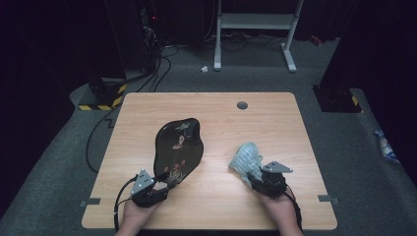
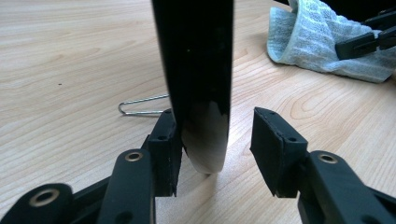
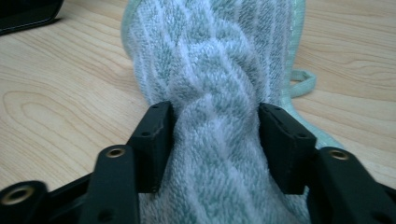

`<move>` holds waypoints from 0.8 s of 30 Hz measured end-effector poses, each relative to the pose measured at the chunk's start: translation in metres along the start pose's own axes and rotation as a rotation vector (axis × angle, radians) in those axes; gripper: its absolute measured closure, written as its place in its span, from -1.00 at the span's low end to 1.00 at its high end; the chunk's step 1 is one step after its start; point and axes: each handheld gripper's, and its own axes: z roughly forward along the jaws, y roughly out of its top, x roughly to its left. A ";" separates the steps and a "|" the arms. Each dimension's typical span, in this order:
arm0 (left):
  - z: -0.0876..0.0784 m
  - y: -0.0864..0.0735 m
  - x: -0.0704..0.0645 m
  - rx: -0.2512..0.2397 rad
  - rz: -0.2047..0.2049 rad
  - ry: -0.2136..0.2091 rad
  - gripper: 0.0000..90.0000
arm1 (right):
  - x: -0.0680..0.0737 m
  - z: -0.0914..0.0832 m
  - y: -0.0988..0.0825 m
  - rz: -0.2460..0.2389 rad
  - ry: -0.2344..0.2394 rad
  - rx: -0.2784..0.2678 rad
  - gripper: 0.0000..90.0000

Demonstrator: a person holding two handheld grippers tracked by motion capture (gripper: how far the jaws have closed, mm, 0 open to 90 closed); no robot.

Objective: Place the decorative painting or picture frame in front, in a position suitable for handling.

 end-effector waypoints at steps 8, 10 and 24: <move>-0.003 0.000 -0.007 0.004 0.049 -0.012 0.21 | 0.003 -0.006 -0.003 -0.018 -0.013 -0.043 -0.25; -0.002 0.000 -0.010 0.005 0.058 -0.010 0.21 | 0.004 -0.007 -0.004 -0.009 -0.008 -0.048 -0.26; 0.008 0.004 -0.028 0.023 0.097 -0.041 0.11 | 0.003 -0.011 -0.006 -0.014 -0.013 -0.082 -0.21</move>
